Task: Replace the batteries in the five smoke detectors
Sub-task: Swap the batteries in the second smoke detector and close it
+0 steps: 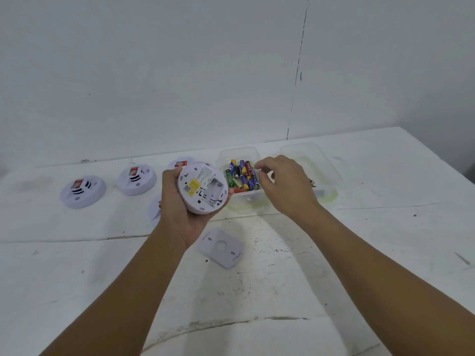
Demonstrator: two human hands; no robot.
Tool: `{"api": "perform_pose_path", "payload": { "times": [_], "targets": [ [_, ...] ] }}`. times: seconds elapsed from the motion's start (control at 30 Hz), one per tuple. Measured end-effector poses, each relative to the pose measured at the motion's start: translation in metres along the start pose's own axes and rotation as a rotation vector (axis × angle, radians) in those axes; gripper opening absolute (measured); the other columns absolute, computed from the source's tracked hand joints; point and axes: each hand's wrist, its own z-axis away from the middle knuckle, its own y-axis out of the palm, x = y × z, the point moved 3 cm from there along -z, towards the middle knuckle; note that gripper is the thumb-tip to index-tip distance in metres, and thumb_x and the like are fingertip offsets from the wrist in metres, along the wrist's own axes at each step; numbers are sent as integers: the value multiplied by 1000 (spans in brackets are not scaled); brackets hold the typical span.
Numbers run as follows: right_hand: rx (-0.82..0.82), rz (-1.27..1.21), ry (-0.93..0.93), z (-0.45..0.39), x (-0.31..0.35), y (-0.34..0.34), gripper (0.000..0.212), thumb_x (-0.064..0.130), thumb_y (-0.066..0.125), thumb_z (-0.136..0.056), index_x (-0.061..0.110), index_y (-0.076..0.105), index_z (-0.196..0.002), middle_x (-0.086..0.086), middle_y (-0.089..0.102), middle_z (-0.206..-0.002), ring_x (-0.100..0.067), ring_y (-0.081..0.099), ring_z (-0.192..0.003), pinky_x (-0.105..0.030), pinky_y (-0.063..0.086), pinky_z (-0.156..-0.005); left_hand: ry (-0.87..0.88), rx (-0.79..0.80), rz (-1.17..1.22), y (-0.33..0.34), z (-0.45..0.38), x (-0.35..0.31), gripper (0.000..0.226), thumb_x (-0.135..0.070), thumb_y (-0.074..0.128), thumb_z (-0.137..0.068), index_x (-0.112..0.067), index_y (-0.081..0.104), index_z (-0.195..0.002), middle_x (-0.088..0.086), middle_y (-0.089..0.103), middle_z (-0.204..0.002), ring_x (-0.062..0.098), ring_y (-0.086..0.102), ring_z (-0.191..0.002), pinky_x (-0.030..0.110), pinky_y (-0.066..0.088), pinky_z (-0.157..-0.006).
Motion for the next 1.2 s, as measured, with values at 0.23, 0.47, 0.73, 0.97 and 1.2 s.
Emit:
{"api": "perform_pose_path", "payload": {
  "times": [0.23,0.47,0.73,0.97,1.2],
  "targets": [
    [290,231,34,-32,14,7,30,12,60,-99,34,78,-110,2,66,-115,-24,61,-108,-41,49,-95,-38,-12,-45,-2,-11,-11,36,-45,56,-95,-16,72,-110,13,74,-116,39,64,-122,62,49,-105],
    [725,631,-31,-63,42,14,38,5,62,-90,40,74,-96,14,59,-101,-19,52,-99,-41,28,-90,-94,-26,-83,3,-14,-11,40,-47,55,-99,-14,73,-113,13,77,-103,36,66,-105,53,58,-91],
    [733,773,-51,-68,41,27,28,11,65,-89,37,75,-90,6,63,-110,-23,52,-96,-41,26,-91,-152,-36,-32,-2,-15,-4,41,-48,58,-98,-12,74,-108,17,78,-103,39,67,-106,59,51,-103],
    [606,752,-121,-64,46,8,10,29,71,-94,37,73,-98,7,56,-107,-23,55,-107,-42,31,-94,-155,-33,-17,-3,-12,-5,43,-47,56,-99,-10,72,-114,18,78,-103,40,66,-110,60,49,-105],
    [226,191,-84,-41,64,4,15,24,60,-104,19,58,-118,-3,60,-105,-26,60,-98,-40,46,-86,-148,-2,-7,-12,-4,-5,51,-47,55,-99,-9,66,-130,20,74,-118,44,61,-125,59,52,-102]
  ]
}}
